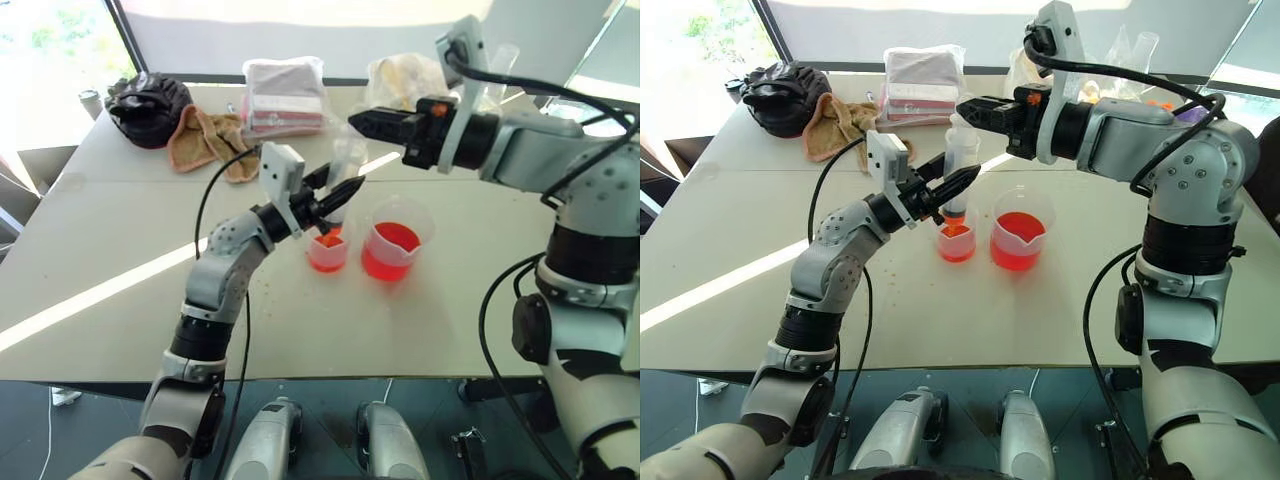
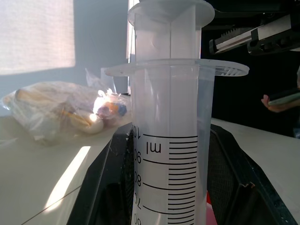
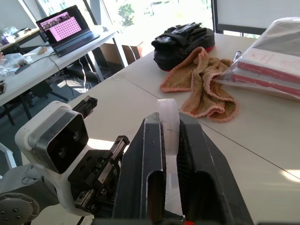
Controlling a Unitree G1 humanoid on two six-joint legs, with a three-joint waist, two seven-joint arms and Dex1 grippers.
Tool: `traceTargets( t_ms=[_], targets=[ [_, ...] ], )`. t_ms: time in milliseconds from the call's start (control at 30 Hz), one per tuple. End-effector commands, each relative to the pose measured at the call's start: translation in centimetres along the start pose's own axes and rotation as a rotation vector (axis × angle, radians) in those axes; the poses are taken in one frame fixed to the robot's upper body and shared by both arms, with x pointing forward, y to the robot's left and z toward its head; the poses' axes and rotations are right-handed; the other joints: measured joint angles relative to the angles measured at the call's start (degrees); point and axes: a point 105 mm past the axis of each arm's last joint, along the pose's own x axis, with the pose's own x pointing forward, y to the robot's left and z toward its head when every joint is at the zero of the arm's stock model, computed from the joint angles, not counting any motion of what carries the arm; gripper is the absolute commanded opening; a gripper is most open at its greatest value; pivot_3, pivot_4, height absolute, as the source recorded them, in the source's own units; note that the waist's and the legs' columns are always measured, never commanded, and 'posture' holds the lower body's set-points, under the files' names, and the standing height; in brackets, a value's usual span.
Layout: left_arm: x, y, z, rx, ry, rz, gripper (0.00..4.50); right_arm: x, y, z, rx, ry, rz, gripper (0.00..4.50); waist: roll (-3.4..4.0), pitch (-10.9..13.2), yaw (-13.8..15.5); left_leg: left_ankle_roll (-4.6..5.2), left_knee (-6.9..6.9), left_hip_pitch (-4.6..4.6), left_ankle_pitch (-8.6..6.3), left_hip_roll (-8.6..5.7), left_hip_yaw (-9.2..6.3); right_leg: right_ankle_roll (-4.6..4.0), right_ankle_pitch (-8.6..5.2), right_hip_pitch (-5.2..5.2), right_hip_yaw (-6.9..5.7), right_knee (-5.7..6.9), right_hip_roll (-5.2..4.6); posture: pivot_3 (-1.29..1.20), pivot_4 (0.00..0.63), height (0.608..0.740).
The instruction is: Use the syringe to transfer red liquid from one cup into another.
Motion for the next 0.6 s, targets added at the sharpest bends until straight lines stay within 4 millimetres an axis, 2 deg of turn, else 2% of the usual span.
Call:
traceTargets(
  t_ms=[33, 600],
  targets=[
    [0.2, -0.4, 1.7, 0.039, -0.049, -0.019, 1.48, 0.3, 1.7, 0.8, -0.038, 0.001, 0.072, 0.02, 0.00, 0.0, 0.0, 0.00, 0.00, 0.00, 0.00, 0.00, 0.00, 0.00, 0.00, 0.00, 0.00, 0.00, 0.00, 0.00, 0.150, 0.740],
    [0.5, 0.3, 3.0, 0.050, -0.089, 0.000, 1.48, 1.3, 4.4, -2.5, -0.003, 0.168, 0.213, 0.02, 0.00, 0.0, -0.1, 0.00, 0.00, 0.00, 0.00, 0.00, 0.00, 0.00, 0.00, -0.01, 0.00, 0.01, -0.01, 0.00, 0.150, 0.740]
  ],
)
